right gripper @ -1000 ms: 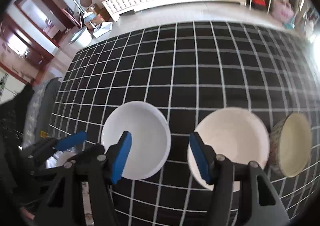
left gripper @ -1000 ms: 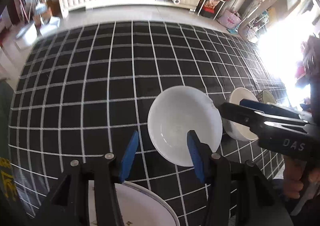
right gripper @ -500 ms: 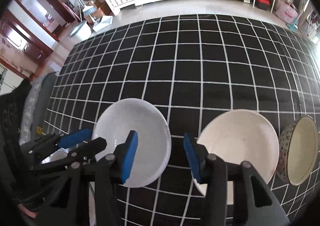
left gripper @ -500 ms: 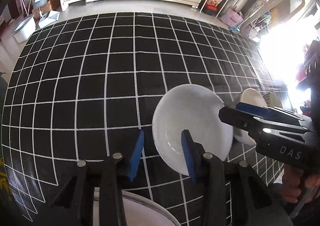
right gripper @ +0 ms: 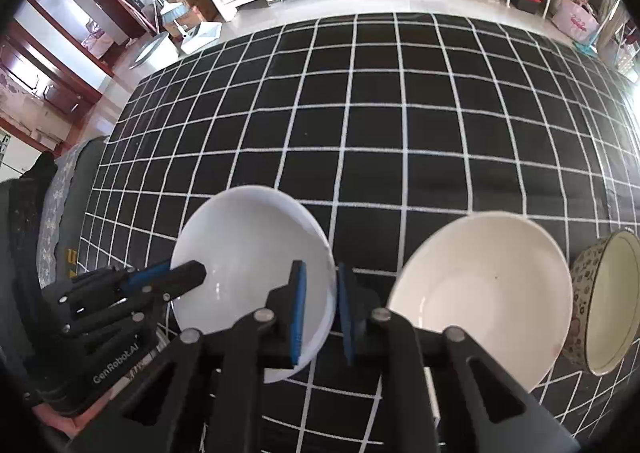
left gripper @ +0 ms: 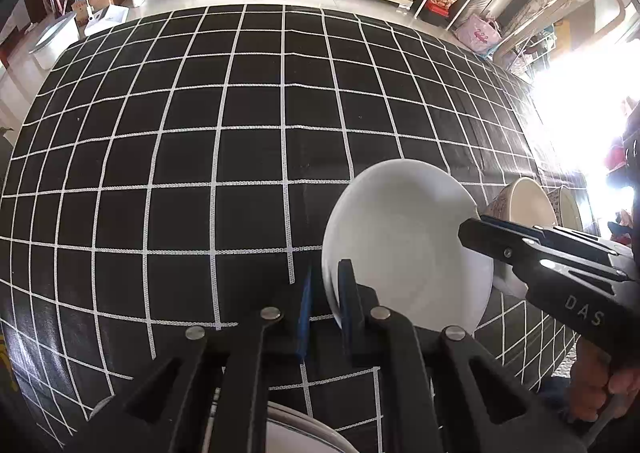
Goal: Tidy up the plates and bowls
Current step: 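Close the left tool on the rim of the plain white bowl, then lift the white bowl with the left tool and carry it beside the plate stack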
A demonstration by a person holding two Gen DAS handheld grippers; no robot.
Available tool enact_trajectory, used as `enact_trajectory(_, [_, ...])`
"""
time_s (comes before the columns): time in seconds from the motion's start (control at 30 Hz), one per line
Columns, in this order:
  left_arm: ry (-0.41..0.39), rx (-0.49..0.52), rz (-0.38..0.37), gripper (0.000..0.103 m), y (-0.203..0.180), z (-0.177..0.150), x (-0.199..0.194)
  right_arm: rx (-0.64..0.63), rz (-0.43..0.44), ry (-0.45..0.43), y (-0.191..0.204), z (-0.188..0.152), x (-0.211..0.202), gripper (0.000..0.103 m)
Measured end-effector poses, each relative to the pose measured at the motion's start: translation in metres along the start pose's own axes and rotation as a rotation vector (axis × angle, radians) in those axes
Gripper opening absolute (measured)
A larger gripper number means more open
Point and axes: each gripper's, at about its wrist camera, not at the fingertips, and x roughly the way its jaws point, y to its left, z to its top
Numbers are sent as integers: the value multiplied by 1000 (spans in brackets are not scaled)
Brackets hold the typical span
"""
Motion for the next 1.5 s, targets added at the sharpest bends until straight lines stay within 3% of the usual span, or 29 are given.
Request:
enact_trajectory(0.27, [-4,8,17,7,-5,-4,-1,34,7,-3,-11,-8,-4,10])
enact_trajectory(0.7, [-7,34,58,7,-27,-20,-18,62,-21,-11,-7,-31,-16,9])
enact_trajectory(1.2, [-22,73,27,7,-54,-84,-58,64,-88,-11,6,-93,-66,9])
enact_trajectory(1.5, [-9,92,32,7,-60,-110,-64,87,-94,12,4,-118,-67,9])
